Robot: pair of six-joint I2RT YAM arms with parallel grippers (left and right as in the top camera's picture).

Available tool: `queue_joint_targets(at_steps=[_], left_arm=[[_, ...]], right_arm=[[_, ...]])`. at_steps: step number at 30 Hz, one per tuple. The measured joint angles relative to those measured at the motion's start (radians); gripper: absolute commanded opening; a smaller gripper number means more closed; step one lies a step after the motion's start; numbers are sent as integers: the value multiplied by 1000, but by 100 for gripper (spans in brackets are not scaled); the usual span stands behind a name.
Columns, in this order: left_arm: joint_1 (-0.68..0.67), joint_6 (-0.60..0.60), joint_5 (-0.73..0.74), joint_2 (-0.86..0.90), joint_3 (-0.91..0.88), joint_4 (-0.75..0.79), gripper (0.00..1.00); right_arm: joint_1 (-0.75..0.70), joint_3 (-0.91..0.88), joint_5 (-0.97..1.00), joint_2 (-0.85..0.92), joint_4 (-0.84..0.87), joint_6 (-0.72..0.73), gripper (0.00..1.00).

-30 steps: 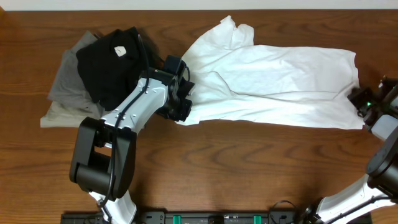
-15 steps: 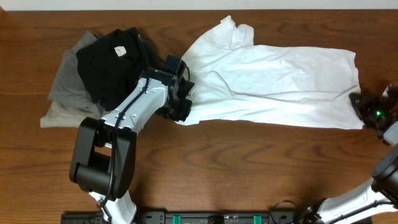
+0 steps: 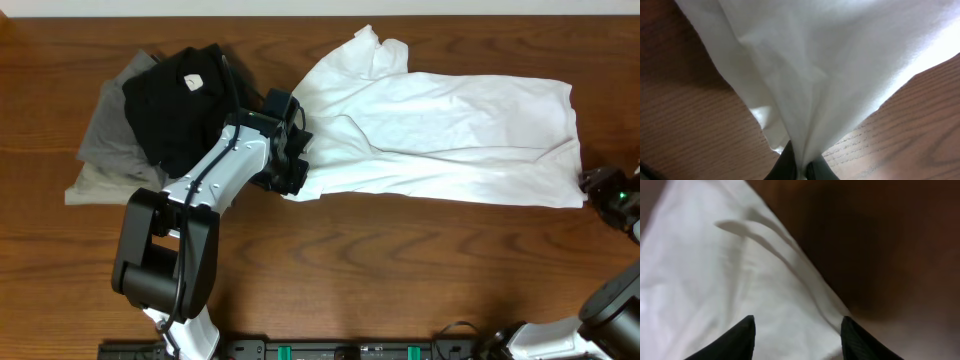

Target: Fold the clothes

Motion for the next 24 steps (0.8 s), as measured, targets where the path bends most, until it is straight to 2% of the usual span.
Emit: queue_joint_targets(at_steps=[6,12,20,24], left_arm=[[0,0,0,0,0,0,6],[0,0,0,0,0,0,6],[0,0,0,0,0,0,6],[0,0,0,0,0,0,6]], right_arm=[[3,0,99,0,-80,19,53],[35,0,154,0,-100,78,49],[66,0,226,43,-66,178,32],[68,2,240,87,-25,209,17]])
